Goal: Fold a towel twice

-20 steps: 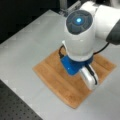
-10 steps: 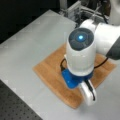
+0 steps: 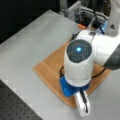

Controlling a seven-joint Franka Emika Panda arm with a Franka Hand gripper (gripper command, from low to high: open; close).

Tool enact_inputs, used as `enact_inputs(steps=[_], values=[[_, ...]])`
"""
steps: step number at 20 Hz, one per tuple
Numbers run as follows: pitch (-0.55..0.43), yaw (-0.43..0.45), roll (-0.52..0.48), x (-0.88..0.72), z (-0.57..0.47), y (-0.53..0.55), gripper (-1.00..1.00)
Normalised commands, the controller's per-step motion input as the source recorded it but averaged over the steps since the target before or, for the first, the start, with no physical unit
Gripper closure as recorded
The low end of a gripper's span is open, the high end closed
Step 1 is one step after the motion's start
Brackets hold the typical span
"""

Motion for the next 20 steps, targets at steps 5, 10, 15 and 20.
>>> enact_inputs(steps=[5, 10, 15, 20], values=[[0.257, -0.249, -0.435, 0.39, 0.02, 0.18, -1.0], [0.343, -0.104, -0.468, 0.4, 0.04, 0.2, -1.0], [0.319, 0.072, -0.467, 0.47, 0.05, 0.17, -1.0], [0.246, 0.154, -0.401, 0.47, 0.05, 0.13, -1.0]])
